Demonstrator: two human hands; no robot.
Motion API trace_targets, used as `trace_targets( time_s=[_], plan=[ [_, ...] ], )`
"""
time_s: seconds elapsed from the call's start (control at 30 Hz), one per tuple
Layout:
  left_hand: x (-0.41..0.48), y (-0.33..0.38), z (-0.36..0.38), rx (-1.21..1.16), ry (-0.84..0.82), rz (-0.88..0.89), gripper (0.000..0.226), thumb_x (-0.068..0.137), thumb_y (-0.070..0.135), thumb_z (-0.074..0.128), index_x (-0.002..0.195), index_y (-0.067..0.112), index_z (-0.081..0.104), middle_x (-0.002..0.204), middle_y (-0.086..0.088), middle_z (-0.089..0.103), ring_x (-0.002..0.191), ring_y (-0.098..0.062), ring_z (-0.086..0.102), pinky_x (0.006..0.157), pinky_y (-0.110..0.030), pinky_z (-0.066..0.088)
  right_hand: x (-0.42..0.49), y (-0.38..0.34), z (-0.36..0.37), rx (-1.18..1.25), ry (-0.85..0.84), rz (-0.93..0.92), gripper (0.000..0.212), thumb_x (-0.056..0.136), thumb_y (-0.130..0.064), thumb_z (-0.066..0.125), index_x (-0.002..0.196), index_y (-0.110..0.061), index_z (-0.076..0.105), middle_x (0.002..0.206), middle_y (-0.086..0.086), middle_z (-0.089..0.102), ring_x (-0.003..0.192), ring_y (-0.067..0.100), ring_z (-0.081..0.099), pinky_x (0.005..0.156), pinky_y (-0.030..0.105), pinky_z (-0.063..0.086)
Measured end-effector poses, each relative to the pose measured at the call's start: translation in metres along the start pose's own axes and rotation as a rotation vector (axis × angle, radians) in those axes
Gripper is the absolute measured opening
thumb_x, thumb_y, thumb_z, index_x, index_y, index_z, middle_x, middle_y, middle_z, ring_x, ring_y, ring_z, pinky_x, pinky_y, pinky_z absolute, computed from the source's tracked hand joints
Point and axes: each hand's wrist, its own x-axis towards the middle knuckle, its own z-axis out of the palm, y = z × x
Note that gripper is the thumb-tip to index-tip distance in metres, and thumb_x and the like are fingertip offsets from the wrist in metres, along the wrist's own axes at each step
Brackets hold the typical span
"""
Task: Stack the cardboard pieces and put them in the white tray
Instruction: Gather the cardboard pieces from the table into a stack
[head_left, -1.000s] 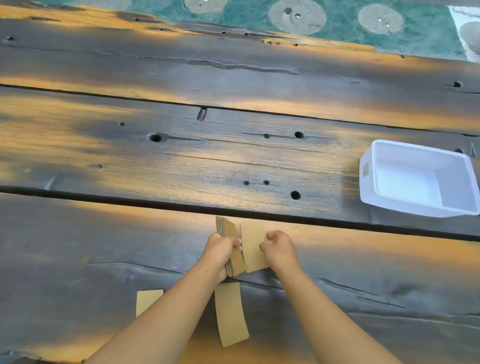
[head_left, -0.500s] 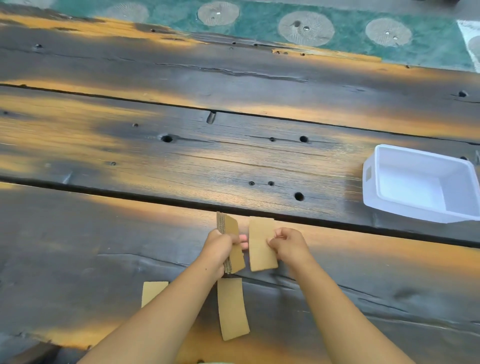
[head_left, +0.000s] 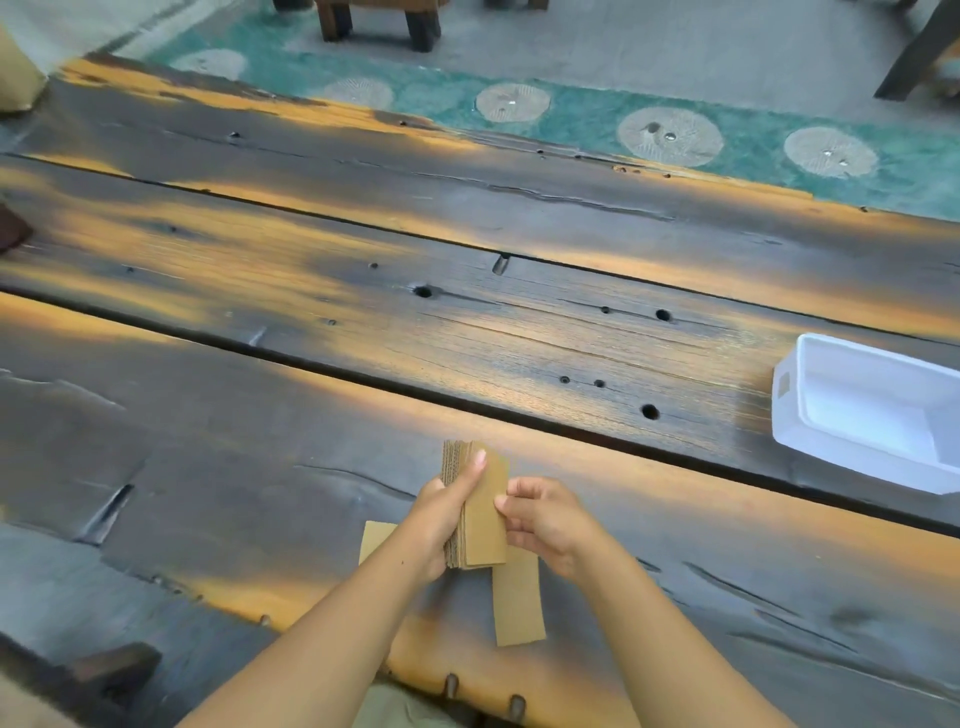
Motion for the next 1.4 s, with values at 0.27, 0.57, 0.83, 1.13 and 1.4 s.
trace_targets(
  time_s=[0.27, 0.57, 0.83, 1.13, 1.4],
  plan=[
    [-0.009, 0.000, -0.069, 0.011, -0.033, 0.029, 0.030, 0.083, 0.031, 0.079, 0.103, 0.013, 0.064, 0.072, -0.001, 0.077, 0.066, -0.017, 0.075, 0.055, -0.029, 0.057, 0.016, 0.013, 0.078, -0.180, 0.140, -0.058, 0.004, 0.094, 0.002, 0.059, 0.096, 0.000, 0.062, 0.083, 0.015, 0.067, 0.075, 0.027, 0.067, 0.089, 0.051, 0.057],
    [-0.001, -0.003, -0.133, 0.027, 0.098, -0.056, 0.015, 0.059, 0.015, 0.062, 0.073, 0.014, 0.057, 0.049, -0.005, 0.059, 0.043, -0.022, 0.059, 0.048, -0.026, 0.048, 0.048, 0.040, 0.136, -0.523, 0.267, 0.001, 0.013, 0.088, -0.018, 0.068, 0.081, -0.016, 0.057, 0.069, 0.000, 0.064, 0.071, 0.019, 0.062, 0.073, 0.034, 0.051],
    [0.009, -0.026, -0.169, 0.196, 0.117, -0.111, 0.011, 0.068, 0.014, 0.060, 0.078, 0.010, 0.062, 0.053, -0.008, 0.064, 0.043, -0.020, 0.061, 0.044, -0.023, 0.048, 0.057, 0.080, 0.155, -0.448, 0.336, 0.078, 0.005, 0.087, -0.007, 0.062, 0.086, -0.012, 0.061, 0.078, 0.012, 0.071, 0.076, 0.018, 0.059, 0.076, 0.030, 0.047],
    [0.017, -0.037, -0.201, 0.318, 0.201, -0.151, 0.012, 0.082, 0.010, 0.062, 0.093, 0.012, 0.065, 0.076, -0.009, 0.067, 0.054, -0.019, 0.071, 0.055, -0.029, 0.055, 0.058, 0.107, 0.143, -0.432, 0.538, 0.258, 0.033, 0.091, -0.011, 0.061, 0.124, -0.008, 0.062, 0.120, 0.009, 0.066, 0.108, 0.023, 0.060, 0.101, 0.040, 0.048],
    [0.020, -0.047, -0.199, 0.238, 0.199, -0.207, 0.009, 0.083, 0.008, 0.057, 0.086, 0.007, 0.065, 0.099, -0.024, 0.077, 0.057, -0.024, 0.071, 0.059, -0.037, 0.060, 0.066, 0.118, 0.154, -0.213, 0.572, 0.344, 0.002, 0.091, -0.010, 0.061, 0.093, -0.011, 0.061, 0.089, 0.009, 0.059, 0.083, 0.023, 0.055, 0.075, 0.036, 0.046]
  ],
)
